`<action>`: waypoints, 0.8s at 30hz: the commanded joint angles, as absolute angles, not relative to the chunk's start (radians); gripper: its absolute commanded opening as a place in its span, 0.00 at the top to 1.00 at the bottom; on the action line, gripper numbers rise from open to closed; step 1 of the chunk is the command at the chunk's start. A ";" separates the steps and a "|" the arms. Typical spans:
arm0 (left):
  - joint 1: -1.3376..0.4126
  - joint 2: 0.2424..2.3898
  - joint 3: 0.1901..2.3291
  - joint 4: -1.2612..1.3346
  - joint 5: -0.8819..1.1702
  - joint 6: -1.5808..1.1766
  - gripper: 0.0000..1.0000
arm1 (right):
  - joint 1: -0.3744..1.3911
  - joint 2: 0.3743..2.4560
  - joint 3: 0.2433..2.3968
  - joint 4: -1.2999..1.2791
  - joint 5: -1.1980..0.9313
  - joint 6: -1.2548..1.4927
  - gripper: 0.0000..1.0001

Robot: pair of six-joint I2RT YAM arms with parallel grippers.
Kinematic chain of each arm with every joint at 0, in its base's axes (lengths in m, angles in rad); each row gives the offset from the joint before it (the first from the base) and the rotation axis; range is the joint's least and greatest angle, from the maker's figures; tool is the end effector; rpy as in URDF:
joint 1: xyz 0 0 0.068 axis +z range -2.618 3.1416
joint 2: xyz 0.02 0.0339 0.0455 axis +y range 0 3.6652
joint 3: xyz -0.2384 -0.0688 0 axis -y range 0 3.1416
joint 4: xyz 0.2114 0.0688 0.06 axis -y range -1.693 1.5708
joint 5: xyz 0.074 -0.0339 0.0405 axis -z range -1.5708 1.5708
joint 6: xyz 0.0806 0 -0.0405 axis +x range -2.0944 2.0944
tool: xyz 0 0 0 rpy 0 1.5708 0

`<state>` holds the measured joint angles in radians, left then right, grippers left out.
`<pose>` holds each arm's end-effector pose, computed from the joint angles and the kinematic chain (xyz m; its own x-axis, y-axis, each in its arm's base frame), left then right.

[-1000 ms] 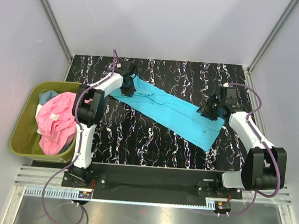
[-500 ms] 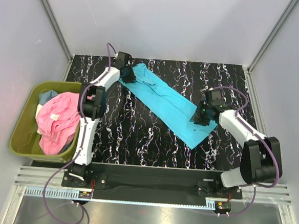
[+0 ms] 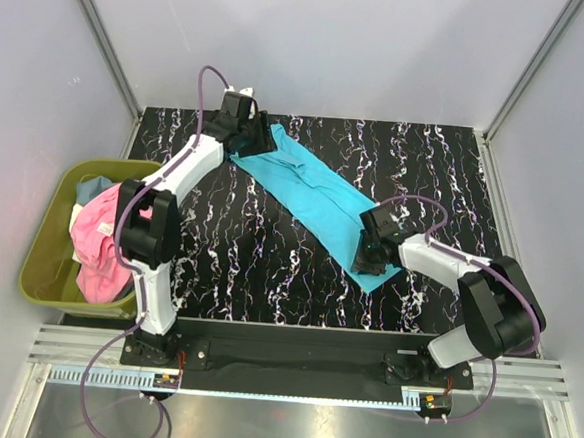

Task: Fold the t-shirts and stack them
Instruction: Fold the tshirt

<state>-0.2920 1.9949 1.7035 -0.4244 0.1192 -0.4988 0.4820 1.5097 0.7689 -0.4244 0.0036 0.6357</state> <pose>0.4321 -0.1399 0.2264 -0.7297 -0.2766 -0.6253 0.0258 0.9027 -0.4295 0.2331 0.1216 0.1110 -0.9296 0.1837 -0.3195 0.1114 0.9664 0.2316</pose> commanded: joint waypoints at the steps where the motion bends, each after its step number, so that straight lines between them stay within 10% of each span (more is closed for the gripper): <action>1: -0.310 1.936 1.680 -0.485 0.003 -0.466 0.44 | 0.554 1.531 0.718 -0.382 0.069 0.706 0.69; 13: -0.310 1.911 1.539 -0.502 -0.009 -0.469 0.43 | 0.925 1.482 0.762 -0.501 0.175 1.054 0.68; 24: -0.305 2.187 1.728 -0.495 0.032 -0.491 0.44 | 0.864 1.416 1.006 -0.758 0.350 0.832 0.63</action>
